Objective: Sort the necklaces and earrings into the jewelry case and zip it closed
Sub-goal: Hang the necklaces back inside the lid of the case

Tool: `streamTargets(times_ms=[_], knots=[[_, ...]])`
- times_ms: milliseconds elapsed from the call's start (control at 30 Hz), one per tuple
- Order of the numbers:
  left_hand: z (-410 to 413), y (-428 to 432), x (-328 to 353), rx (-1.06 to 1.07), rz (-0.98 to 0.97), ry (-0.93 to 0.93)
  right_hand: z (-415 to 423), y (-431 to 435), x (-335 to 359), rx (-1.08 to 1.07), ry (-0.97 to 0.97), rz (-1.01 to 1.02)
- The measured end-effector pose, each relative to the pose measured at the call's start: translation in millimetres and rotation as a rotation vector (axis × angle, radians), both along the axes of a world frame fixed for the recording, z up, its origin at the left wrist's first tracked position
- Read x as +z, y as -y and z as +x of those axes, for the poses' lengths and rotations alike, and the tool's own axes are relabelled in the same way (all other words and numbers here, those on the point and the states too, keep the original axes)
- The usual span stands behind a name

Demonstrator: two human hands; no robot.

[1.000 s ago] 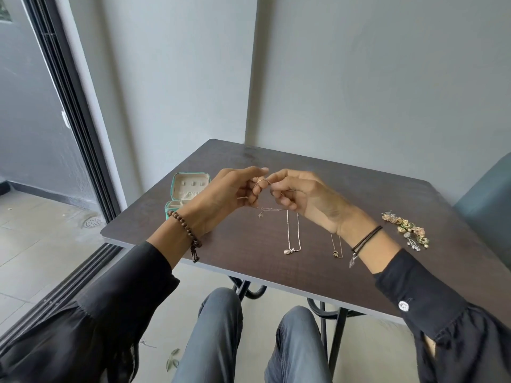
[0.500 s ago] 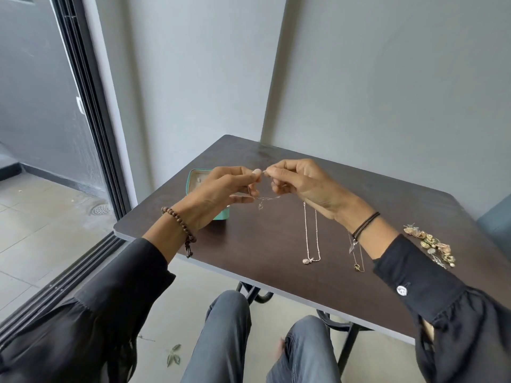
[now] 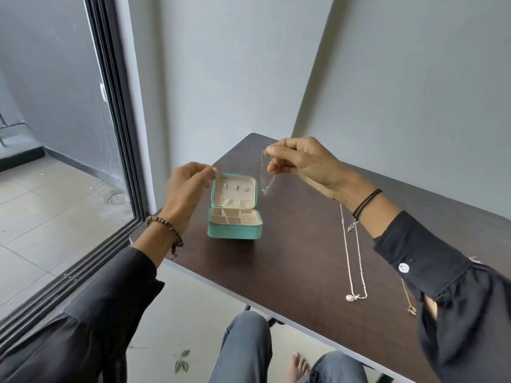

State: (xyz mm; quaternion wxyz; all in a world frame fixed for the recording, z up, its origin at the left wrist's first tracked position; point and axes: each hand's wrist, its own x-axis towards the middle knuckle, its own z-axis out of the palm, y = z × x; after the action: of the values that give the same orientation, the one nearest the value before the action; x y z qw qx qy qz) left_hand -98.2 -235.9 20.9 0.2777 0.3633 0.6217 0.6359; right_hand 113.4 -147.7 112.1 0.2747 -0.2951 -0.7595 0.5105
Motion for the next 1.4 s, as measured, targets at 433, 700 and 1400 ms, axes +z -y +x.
streamTargets(times_ms=[433,700,1400], knots=[[-15,-23,-41,-0.025,-0.223,-0.166,-41,-25,-10,0.060,0.051,-0.014],[-14,-30,-45,-0.131,-0.232,-0.118,-48,-23,-9,0.078,0.092,-0.014],[34,-19,-51,-0.237,0.082,0.018,-29,-14,-19,0.113,0.191,0.090]])
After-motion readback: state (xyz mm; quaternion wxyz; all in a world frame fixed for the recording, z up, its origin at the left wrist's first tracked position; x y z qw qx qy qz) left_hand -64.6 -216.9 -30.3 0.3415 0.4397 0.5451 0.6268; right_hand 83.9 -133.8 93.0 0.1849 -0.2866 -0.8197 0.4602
